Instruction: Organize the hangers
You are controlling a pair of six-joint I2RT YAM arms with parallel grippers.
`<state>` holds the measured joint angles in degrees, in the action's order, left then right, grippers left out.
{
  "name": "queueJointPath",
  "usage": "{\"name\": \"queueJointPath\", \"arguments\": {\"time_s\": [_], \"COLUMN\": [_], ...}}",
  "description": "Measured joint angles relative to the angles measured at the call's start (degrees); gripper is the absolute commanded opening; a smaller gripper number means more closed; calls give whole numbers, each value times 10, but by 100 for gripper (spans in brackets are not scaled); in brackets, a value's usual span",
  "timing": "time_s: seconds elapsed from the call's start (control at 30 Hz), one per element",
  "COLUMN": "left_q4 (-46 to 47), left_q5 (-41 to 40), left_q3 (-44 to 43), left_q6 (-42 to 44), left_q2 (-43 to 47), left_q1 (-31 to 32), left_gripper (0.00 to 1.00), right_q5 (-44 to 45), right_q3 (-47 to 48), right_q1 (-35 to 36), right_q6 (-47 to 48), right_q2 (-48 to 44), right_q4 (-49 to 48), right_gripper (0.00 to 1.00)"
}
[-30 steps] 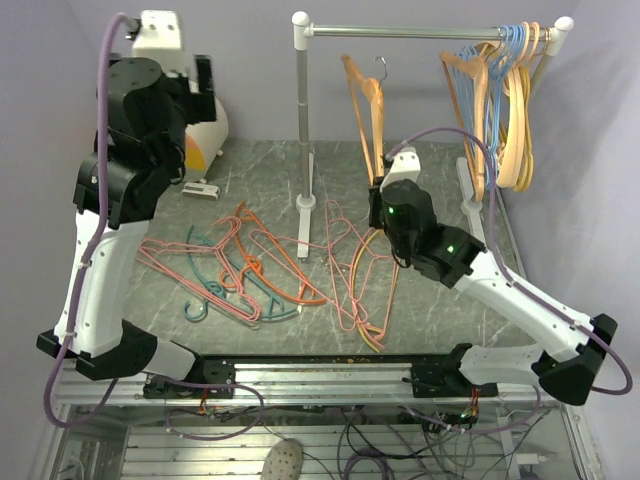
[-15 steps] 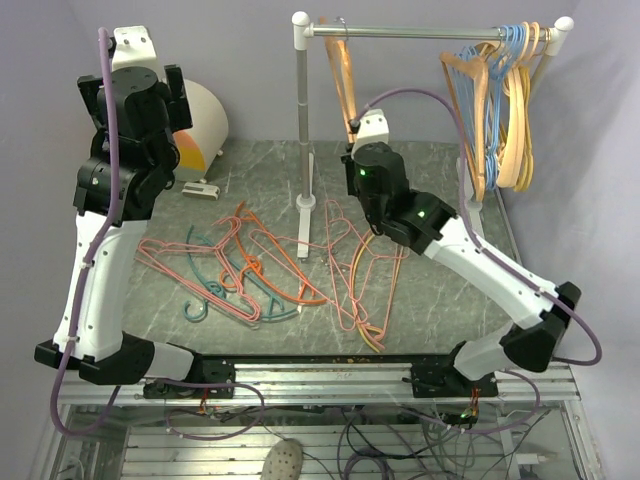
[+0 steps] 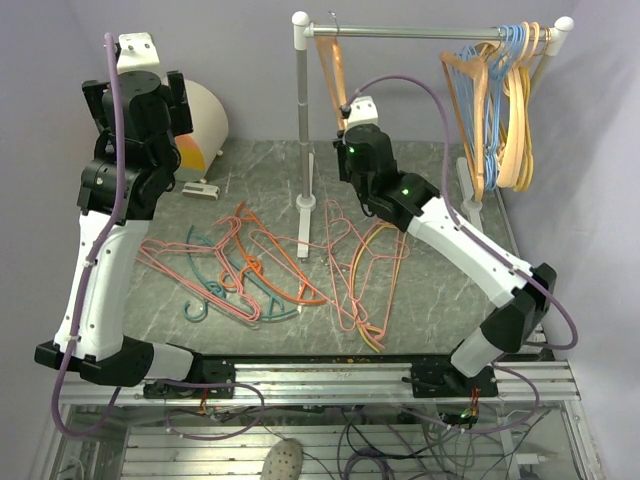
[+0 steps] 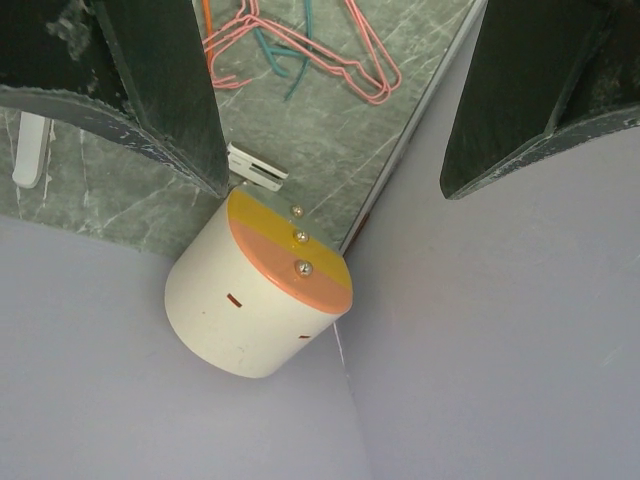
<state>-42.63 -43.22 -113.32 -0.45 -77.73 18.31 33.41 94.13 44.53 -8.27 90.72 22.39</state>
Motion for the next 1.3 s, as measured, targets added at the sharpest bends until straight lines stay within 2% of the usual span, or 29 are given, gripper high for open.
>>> {"name": "queueJointPath", "arguments": {"time_s": [0.17, 0.47, 0.6, 0.63, 0.7, 0.77, 0.8, 0.83, 0.87, 0.9, 1.0, 1.07, 1.17, 1.3], "left_q4": [0, 4, -4, -9, -33, -58, -71, -85, -97, -111, -135, -156, -179, -196], "left_q5": [6, 19, 75, 103, 197, 302, 337, 391, 421, 453, 513, 546, 570, 584], "left_q3": [5, 19, 21, 21, 22, 37, 46, 68, 86, 110, 182, 243, 307, 328], "left_q6": [1, 8, 27, 35, 69, 105, 122, 145, 163, 184, 239, 279, 318, 352], "left_q2": [0, 8, 8, 8, 8, 12, 14, 19, 23, 27, 31, 30, 25, 13], "left_q1": [-2, -2, -3, -4, -5, -5, -4, -3, -2, 0, 5, 9, 23, 52], "left_gripper": [98, 98, 98, 98, 98, 100, 96, 94, 94, 94, 100, 99, 100, 100], "right_q5": [-32, -62, -74, -75, -75, -73, -73, -72, -72, -73, -74, -73, -72, -78], "right_q3": [53, 49, 46, 46, 44, 39, 33, 27, 19, 8, -30, -65, -99, -164], "right_q1": [2, 2, 2, 2, 5, 9, 12, 14, 16, 19, 24, 24, 24, 23], "right_q6": [-4, -20, -27, -28, -29, -30, -31, -31, -33, -33, -36, -40, -47, -63], "right_q2": [58, 80, 80, 80, 80, 75, 70, 61, 51, 35, -26, -89, -159, -246], "right_q4": [2, -10, -16, -16, -18, -20, -20, -20, -21, -21, -29, -42, -58, -75], "right_gripper": [0, 0, 2, 9, 29, 54, 68, 87, 97, 99, 100, 100, 100, 100]}}
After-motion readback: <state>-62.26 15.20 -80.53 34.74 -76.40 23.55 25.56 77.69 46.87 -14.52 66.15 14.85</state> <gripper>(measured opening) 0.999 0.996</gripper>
